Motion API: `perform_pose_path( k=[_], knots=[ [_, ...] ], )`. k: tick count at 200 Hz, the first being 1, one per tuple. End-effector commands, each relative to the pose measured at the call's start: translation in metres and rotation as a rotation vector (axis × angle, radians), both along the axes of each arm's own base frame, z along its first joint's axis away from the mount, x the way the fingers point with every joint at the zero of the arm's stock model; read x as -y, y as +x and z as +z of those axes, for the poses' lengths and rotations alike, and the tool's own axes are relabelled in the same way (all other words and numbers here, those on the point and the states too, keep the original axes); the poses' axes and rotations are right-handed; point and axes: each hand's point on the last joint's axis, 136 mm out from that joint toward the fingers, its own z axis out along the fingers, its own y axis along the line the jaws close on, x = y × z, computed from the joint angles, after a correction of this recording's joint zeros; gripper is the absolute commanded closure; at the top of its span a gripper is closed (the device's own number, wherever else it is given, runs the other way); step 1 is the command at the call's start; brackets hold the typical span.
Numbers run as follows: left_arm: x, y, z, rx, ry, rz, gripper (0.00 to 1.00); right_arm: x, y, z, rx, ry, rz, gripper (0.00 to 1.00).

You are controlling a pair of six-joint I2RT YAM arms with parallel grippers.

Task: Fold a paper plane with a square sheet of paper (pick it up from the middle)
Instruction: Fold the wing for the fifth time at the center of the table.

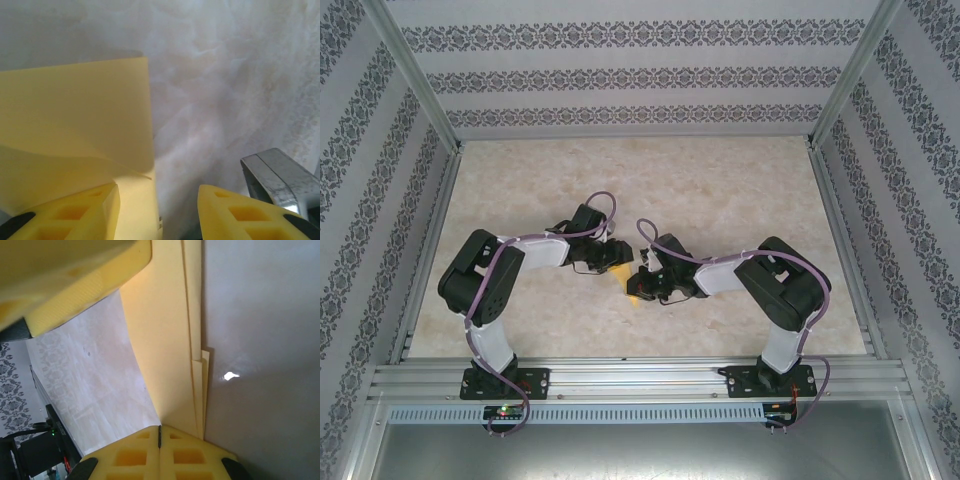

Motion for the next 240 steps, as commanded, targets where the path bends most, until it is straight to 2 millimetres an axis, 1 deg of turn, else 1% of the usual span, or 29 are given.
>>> perform_pose_path(
  k=[1, 53, 84, 120, 142, 157, 176, 205, 216, 230, 240],
  knots=[
    [-0.011, 0.017, -0.006, 0.045, 0.045, 0.014, 0.53, 0.051, -0.042, -0.056, -0.177, -0.272, 0.017, 1.00],
    [-0.024, 0.033, -0.006, 0.071, 0.048, 0.002, 0.52, 0.060, -0.050, -0.056, -0.186, -0.316, 0.057, 1.00],
    [-0.040, 0.044, -0.014, 0.066, 0.032, 0.023, 0.52, 0.061, -0.052, -0.057, -0.191, -0.319, 0.068, 1.00],
    [-0.063, 0.056, -0.013, 0.075, 0.023, 0.064, 0.51, 0.061, -0.053, -0.058, -0.196, -0.312, 0.068, 1.00],
    [-0.070, 0.060, -0.011, 0.080, 0.009, 0.074, 0.50, 0.059, -0.052, -0.056, -0.195, -0.304, 0.068, 1.00],
    [-0.071, 0.062, -0.001, 0.095, -0.006, 0.082, 0.49, 0.056, -0.050, -0.054, -0.189, -0.290, 0.070, 1.00],
    [-0.072, 0.063, 0.021, 0.133, -0.010, 0.090, 0.48, 0.052, -0.047, -0.052, -0.183, -0.280, 0.073, 1.00],
    [-0.084, 0.064, 0.048, 0.182, 0.045, 0.130, 0.48, 0.049, -0.045, -0.052, -0.183, -0.278, 0.074, 1.00],
    [-0.086, 0.064, 0.058, 0.200, 0.048, 0.139, 0.48, 0.048, -0.045, -0.051, -0.180, -0.277, 0.074, 1.00],
    [-0.075, 0.060, 0.069, 0.211, -0.009, 0.119, 0.47, 0.047, -0.042, -0.050, -0.175, -0.273, 0.072, 1.00],
    [-0.061, 0.054, 0.073, 0.210, -0.041, 0.083, 0.48, 0.046, -0.041, -0.049, -0.171, -0.269, 0.070, 1.00]
  ],
)
